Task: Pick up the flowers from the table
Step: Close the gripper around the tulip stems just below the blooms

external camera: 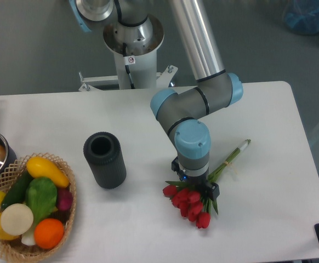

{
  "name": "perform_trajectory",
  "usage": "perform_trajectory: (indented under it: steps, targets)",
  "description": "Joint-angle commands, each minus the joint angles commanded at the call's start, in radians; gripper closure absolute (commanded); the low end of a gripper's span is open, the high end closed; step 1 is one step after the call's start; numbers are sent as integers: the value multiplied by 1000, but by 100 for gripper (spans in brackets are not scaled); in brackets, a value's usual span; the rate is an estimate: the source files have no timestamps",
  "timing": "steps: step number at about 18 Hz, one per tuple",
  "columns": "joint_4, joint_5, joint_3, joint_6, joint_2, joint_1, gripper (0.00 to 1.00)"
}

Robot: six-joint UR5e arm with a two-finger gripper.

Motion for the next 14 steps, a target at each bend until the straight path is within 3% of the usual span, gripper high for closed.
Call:
perform_trajectory:
  steps: [2,3,5,11,12,14]
  targets:
    - [3,6,0,-14,-6,0,1]
    - [3,21,0,-14,-6,0,8]
    - [2,52,0,-17,-5,0,33]
    - [5,143,-6,-34,8,-2,88]
    - [6,141,0,-57,11,-2,95]
    - [5,130,3,-58,14,2,92]
